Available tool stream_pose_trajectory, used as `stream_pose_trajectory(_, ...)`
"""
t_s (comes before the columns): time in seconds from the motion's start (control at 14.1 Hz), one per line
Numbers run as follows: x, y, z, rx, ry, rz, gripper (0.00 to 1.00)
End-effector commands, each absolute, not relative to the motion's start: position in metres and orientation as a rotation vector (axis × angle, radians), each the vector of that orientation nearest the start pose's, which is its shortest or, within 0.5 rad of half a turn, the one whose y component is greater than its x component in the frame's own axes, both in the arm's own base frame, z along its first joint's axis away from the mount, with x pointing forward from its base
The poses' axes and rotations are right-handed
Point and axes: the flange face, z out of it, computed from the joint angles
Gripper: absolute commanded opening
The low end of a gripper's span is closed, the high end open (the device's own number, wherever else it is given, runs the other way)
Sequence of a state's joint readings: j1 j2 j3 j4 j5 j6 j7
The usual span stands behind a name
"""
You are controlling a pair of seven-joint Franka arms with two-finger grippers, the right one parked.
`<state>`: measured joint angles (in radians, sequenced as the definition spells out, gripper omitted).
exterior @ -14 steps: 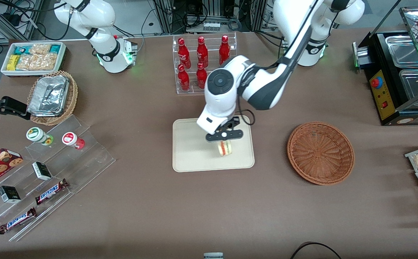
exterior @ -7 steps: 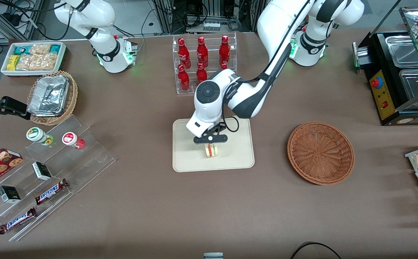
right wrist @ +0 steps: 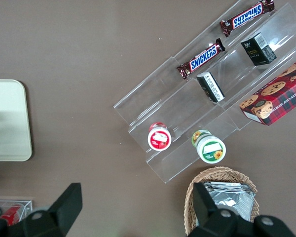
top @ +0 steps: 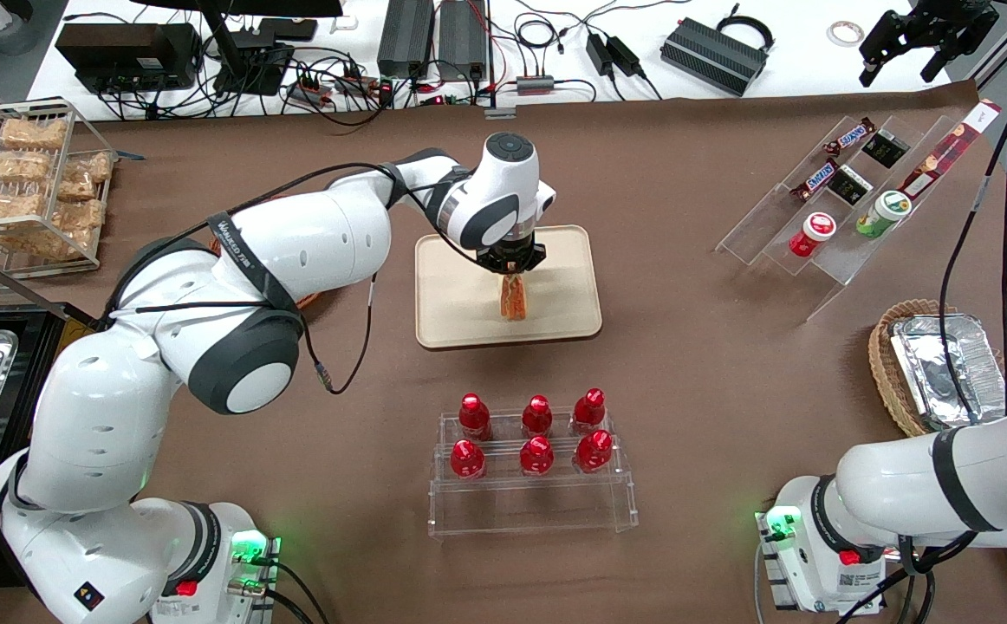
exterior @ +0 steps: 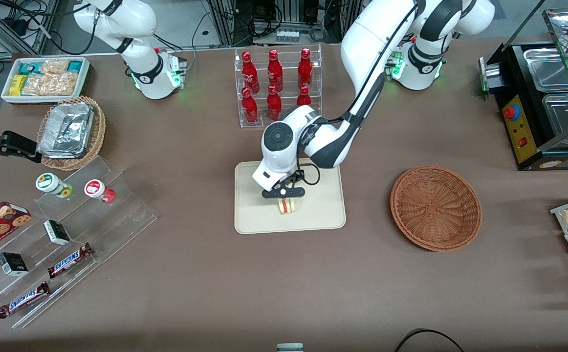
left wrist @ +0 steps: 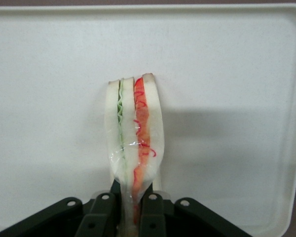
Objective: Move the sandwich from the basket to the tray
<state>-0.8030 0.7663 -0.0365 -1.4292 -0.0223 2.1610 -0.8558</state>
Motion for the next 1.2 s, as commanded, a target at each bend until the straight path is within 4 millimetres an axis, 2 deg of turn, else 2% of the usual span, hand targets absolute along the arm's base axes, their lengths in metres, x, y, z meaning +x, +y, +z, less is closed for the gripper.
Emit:
stream_pose_trajectory(0.0, 0.486, -0.541, 0.246, -3.152, -0.048, 0.067, 1.0)
stream_pose_trajectory(0.07, 0.488, -0.539, 0.253, -3.154, -0.059, 0.064, 1.0)
stream_pose_trajectory(0.21, 0.492, -0.535, 0.282, -3.159, -0.09, 0.068, 1.0)
stream_pose_trajectory(0.28, 0.495, -0.529, 0.303, -3.165, -0.11, 0.06, 1.0)
stream_pose_trajectory(0.42, 0.508, -0.505, 0.345, -3.15, -0.157, 0.076, 1.0)
stream_pose_trajectory(0.64, 0.529, -0.455, 0.417, -3.147, -0.268, 0.069, 1.0)
stream_pose_trajectory(0.85, 0.549, -0.381, 0.481, -3.115, -0.404, 0.098, 1.0)
stream_pose_trajectory(0.99, 0.557, -0.331, 0.51, -3.098, -0.465, 0.102, 1.0)
stream_pose_trajectory(1.13, 0.546, -0.295, 0.53, -3.104, -0.417, 0.079, 1.0)
